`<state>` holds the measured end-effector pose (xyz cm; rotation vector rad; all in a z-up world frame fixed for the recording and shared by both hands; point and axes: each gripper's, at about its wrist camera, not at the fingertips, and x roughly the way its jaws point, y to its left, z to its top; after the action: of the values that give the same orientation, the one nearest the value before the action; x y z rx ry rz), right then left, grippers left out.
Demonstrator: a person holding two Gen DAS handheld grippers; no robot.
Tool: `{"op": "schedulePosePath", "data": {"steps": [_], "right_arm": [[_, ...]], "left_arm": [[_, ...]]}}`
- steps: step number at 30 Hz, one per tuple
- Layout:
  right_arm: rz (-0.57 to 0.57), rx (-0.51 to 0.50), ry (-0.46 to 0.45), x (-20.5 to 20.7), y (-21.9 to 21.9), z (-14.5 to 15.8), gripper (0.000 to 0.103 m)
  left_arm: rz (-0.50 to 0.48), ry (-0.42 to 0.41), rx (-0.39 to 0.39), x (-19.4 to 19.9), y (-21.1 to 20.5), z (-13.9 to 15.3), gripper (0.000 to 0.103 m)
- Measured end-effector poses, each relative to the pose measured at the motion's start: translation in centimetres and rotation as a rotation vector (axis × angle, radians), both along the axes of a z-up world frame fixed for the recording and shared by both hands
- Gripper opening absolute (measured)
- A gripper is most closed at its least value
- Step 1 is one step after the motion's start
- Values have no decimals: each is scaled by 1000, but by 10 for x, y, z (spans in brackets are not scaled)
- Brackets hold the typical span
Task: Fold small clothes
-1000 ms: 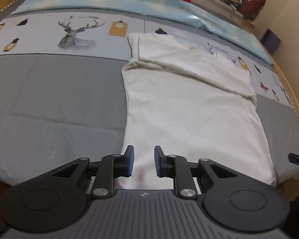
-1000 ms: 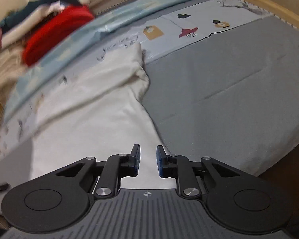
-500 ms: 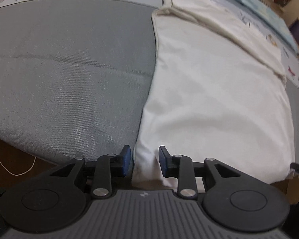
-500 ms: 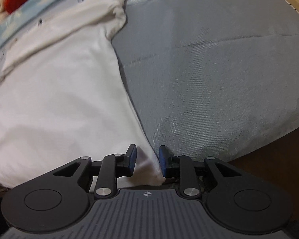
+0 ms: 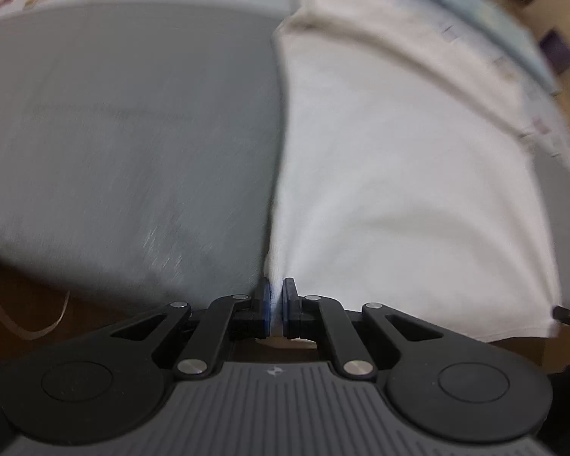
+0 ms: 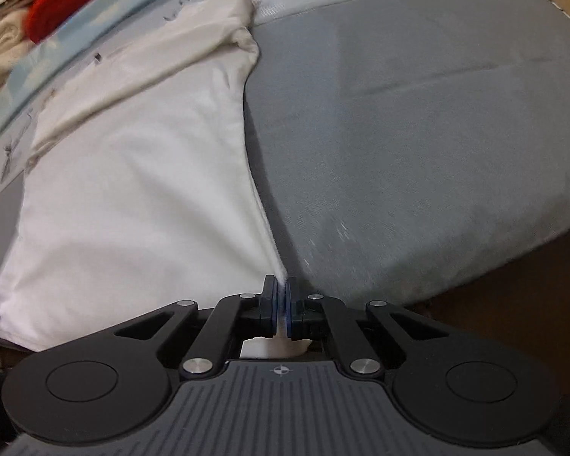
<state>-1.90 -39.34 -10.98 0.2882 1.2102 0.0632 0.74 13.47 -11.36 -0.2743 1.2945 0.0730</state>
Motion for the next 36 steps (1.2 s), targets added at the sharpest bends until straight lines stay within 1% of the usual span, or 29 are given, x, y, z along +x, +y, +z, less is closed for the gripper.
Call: {"op": "schedulePosePath", "data": {"steps": [2,3,4,5,6,7,9,13,15,18,19,20,21,23,26,29,32,36], "right_arm": [[40,-52,65,0,8,-13,3],[60,-70,92,1,13,-19,4],[68,-77,102,2,16,-23,5],[67,-79,102,3,17,-24,5],[61,-81,98,4,17,-23,9],[50,-85,98,5,16,-23,14],[41,-91,109,6,16,-25,16],[102,-112,159,8,25,-36,19],[127,-135,155,9,30,-38,19],[108,-127,132,11,28,-35,19],[100,-119,126,12,27,-34,17],[98,-112,121,12,26,-34,12],[105,-105,115,12,26,-33,5],[122,-108,93,11,27,-29,4],[111,-88,46,5,22,-16,4],[87,-27,-15,5,14,11,4],[81,55,-78,1,6,47,3],[126,94,-154,-13,-4,93,3]], "left_arm": [[1,38,16,4,1,-9,7],[11,44,8,5,2,-10,8],[20,40,-2,5,3,-10,8],[24,34,-12,5,4,-8,10],[27,32,-18,4,4,-7,15],[26,34,-16,5,3,-7,15],[18,50,7,5,2,-11,15],[24,58,9,2,2,-16,15],[22,57,13,1,1,-16,15],[21,54,16,-1,0,-16,15],[21,53,17,0,-1,-17,14],[17,47,14,-1,-1,-16,9],[10,39,12,-2,-3,-14,7],[-3,17,20,-4,-5,-10,6],[-47,-34,42,-9,-14,5,6],[-99,-92,50,-16,-20,28,6],[-104,-161,21,-26,-16,58,5],[-124,-254,-18,-48,-4,101,5]]}}
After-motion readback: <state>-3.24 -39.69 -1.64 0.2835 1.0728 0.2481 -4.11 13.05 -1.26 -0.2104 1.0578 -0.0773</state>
